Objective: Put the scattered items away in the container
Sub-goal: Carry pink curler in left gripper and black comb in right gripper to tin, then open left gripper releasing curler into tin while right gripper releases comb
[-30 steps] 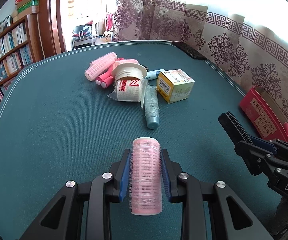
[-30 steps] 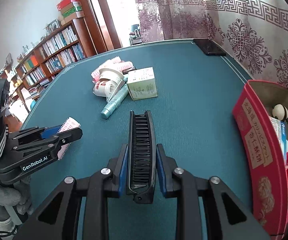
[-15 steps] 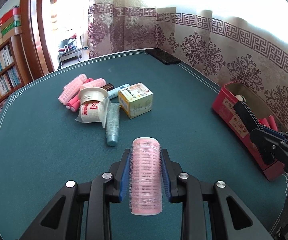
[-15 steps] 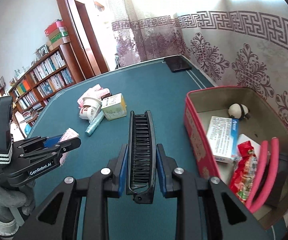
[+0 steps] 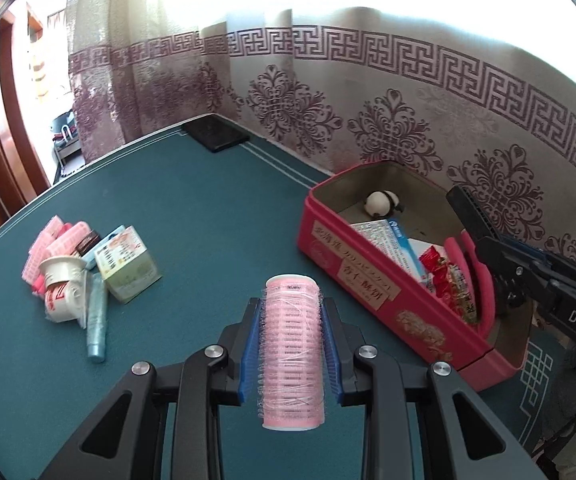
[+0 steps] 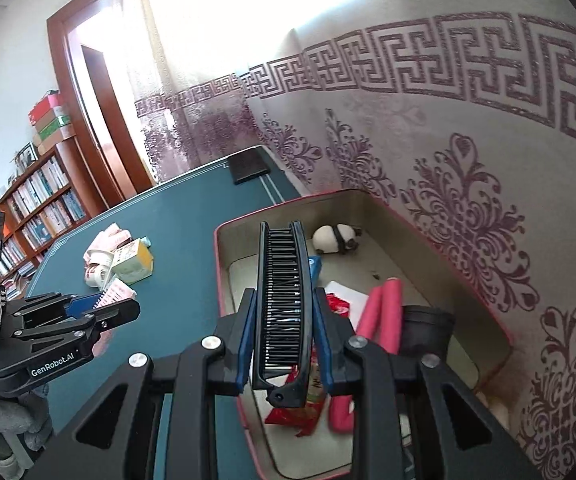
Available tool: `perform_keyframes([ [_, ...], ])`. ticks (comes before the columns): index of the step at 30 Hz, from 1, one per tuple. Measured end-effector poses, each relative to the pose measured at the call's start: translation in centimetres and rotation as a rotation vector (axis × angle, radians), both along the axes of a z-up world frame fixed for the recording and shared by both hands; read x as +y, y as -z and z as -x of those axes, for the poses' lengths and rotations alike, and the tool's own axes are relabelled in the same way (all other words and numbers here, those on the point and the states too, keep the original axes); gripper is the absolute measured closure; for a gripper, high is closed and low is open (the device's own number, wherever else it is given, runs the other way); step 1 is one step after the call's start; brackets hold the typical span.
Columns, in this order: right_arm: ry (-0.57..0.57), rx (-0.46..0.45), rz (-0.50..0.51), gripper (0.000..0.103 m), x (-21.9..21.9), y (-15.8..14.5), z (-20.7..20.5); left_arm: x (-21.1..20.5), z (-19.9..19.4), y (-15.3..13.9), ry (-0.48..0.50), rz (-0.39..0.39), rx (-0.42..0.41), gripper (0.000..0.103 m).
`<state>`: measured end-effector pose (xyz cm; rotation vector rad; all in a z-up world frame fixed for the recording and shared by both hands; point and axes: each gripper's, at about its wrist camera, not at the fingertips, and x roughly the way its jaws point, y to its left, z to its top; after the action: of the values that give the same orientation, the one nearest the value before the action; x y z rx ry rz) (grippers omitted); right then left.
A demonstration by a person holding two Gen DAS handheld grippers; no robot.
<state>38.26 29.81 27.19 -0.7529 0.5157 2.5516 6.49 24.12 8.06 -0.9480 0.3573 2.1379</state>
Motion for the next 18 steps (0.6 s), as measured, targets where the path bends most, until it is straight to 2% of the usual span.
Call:
perform_keyframes([
  [9, 0.054, -0.019, 0.011, 0.074, 2.1, 1.2, -1.0, 6.0, -1.0, -2.4, 0.119, -0.033, 0.017, 0.073],
  [15, 0.077, -0.018, -0.004, 0.074, 2.6, 1.2, -1.5, 9.3, -2.1, -2.7, 0.201, -0.050, 0.006, 0.073],
  [17, 0.084, -0.019, -0.003, 0.074, 2.8, 1.3, -1.6, 10.1, -2.3, -2.5, 0.214, -0.052, 0.003, 0.072],
  [18, 0.088, -0.021, -0.001, 0.074, 2.9, 1.3, -1.7, 10.3, -2.1, -2.3, 0.214, -0.051, -0.006, 0.061],
])
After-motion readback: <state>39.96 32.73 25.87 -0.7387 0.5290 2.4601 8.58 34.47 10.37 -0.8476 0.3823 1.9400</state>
